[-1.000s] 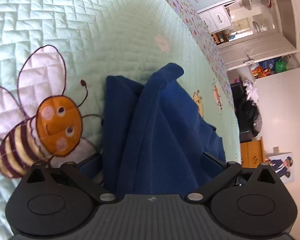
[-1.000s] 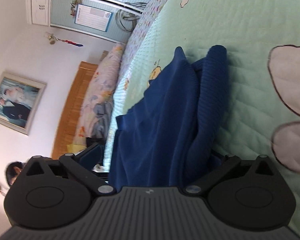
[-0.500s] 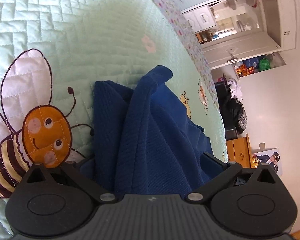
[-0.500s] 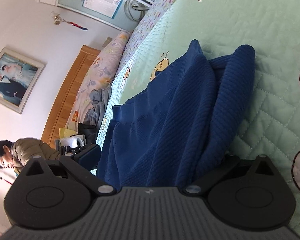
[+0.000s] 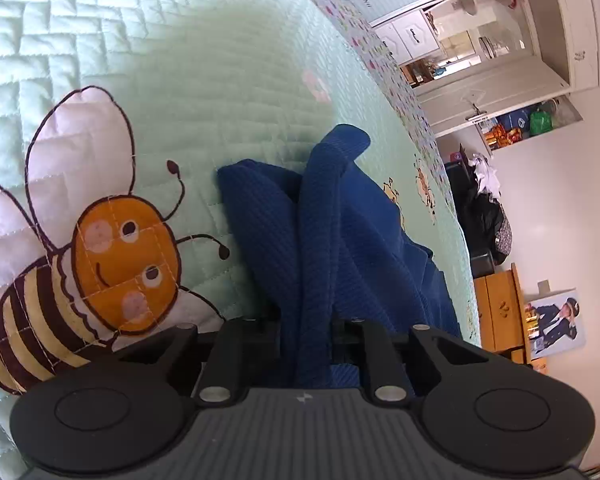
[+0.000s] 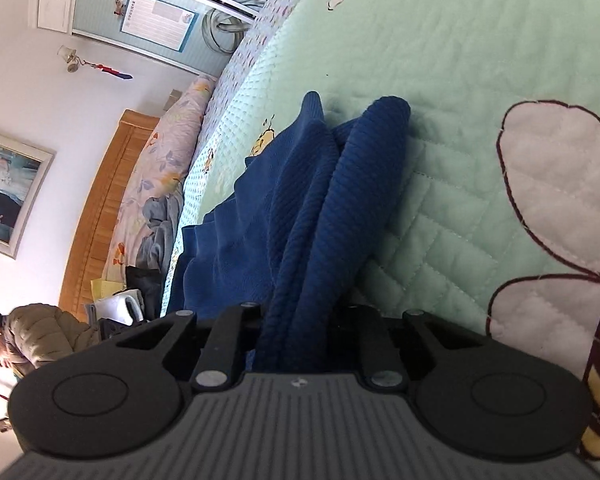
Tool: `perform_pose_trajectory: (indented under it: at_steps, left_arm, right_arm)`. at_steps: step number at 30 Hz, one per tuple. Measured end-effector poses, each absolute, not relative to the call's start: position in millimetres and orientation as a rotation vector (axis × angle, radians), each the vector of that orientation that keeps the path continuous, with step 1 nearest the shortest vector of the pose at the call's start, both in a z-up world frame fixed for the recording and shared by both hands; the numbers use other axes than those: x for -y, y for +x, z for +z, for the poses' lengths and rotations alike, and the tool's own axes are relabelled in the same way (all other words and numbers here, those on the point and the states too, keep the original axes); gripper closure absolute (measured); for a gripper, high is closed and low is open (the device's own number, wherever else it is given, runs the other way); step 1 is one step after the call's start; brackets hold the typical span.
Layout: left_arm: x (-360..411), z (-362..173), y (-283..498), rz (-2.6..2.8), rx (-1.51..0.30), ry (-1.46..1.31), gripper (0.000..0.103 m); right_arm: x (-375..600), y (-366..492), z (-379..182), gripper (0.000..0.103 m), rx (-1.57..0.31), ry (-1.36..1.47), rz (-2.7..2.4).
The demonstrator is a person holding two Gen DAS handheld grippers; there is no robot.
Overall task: Fold clothes
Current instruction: 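Grasp the folded sweater edge with both grippers, then lift and fold the sweater over again with both grippers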
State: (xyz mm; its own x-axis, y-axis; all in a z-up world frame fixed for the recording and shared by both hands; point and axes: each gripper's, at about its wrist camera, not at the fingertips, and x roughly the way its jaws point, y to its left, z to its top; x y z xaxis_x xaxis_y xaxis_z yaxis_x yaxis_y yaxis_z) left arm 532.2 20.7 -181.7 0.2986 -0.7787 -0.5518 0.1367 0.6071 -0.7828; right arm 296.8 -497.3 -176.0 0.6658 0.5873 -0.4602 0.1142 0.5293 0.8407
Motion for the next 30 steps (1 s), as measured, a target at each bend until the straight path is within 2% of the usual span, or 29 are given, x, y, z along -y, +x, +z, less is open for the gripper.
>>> perform_pose_trajectory:
  at_steps: [6,15,17,19,20,21,22,23,25,30]
  left_arm:
    - [-14,-169,532,-0.682,-1.080,-0.664,0.090]
    - [-8,-172,534,-0.660,-1.105,-0.613,0.089]
    - [-7,-173,535,-0.655,-1.110,-0.602,0.086]
    - [-11,-177,538,-0.668,-1.102,-0.650,0.079]
    - [-13,-181,539,-0.695,-1.089,-0.690,0.073]
    - [-15,-185,539,-0.723,-1.076,-0.730,0.059]
    - [-18,-189,539,-0.751,-1.061,-0.771,0.055]
    - [-16,-188,539,-0.751,-1.058,-0.762,0.054]
    - [-12,-185,537,-0.759,-1.035,-0.758,0.045]
    - [-6,-179,532,-0.757,-1.009,-0.700,0.045]
  right_arm:
    - [490,291,-159,0.086,-0.783,0.931,0.300]
    - [489,288,-161,0.087,-0.763,0.909,0.267]
    - [490,288,-167,0.086,-0.769,0.926,0.262]
    - [493,288,-171,0.086,-0.771,0.945,0.273]
    - [495,289,-174,0.083,-0.778,0.956,0.281]
    - [495,290,-176,0.081,-0.788,0.970,0.290]
    - [495,291,-178,0.081,-0.795,0.985,0.299]
    - [495,291,-180,0.081,-0.799,0.993,0.305]
    - [496,291,-183,0.081,-0.797,1.012,0.306]
    - [492,284,-186,0.084,-0.739,0.996,0.293]
